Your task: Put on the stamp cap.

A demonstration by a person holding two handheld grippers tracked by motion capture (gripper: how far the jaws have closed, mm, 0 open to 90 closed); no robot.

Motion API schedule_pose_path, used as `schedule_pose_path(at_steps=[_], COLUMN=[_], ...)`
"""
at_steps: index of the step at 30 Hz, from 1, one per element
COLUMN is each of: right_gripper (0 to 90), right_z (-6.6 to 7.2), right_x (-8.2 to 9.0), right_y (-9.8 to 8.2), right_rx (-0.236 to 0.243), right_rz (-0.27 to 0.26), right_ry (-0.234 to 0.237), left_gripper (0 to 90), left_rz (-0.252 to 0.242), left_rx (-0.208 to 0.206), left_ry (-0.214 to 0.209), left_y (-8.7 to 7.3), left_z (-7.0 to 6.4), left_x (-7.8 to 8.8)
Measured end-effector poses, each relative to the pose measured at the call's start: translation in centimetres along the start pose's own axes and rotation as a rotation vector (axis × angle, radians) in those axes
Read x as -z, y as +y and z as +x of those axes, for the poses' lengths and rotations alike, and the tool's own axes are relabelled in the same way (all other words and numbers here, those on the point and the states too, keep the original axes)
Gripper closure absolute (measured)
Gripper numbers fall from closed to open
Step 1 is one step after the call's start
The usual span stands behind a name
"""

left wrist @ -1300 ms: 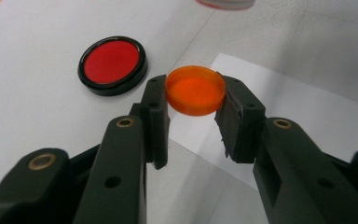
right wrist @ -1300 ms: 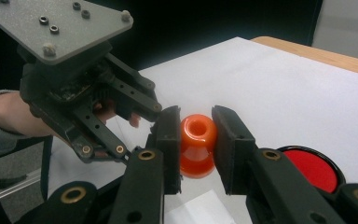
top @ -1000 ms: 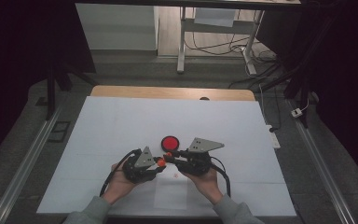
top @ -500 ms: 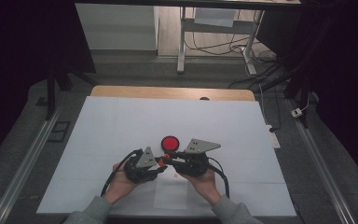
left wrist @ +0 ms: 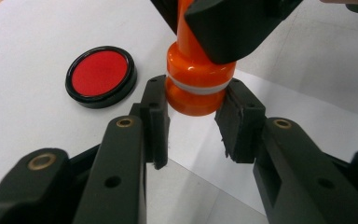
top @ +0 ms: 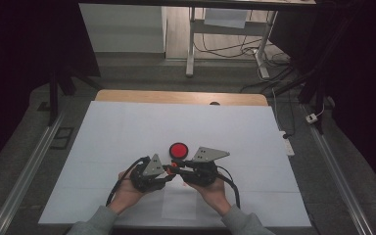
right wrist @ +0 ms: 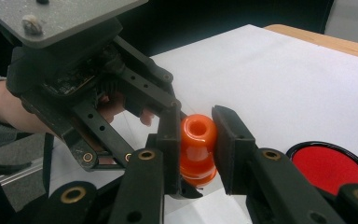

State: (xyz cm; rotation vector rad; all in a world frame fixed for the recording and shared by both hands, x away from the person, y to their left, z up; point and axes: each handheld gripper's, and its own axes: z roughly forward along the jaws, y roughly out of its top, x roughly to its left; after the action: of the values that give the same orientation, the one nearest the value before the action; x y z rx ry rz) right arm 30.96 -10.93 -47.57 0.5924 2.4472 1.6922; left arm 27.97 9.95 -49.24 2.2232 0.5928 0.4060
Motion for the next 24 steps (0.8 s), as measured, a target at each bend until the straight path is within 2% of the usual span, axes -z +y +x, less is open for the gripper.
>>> schedule_pose_path(at_steps=[24], right_gripper=[72.3], right_z=[0.01], right_x=[-0.12], right_y=[-0.2], right_rx=[0.006], right_rz=[0.008], right_ry=[-0.008], left_gripper=[64.6], left_rz=[-0.018], left_rx=[-0.013], left_ry=[0.004], left_y=[0.13], left_z=[-0.12], left_x=[0.25])
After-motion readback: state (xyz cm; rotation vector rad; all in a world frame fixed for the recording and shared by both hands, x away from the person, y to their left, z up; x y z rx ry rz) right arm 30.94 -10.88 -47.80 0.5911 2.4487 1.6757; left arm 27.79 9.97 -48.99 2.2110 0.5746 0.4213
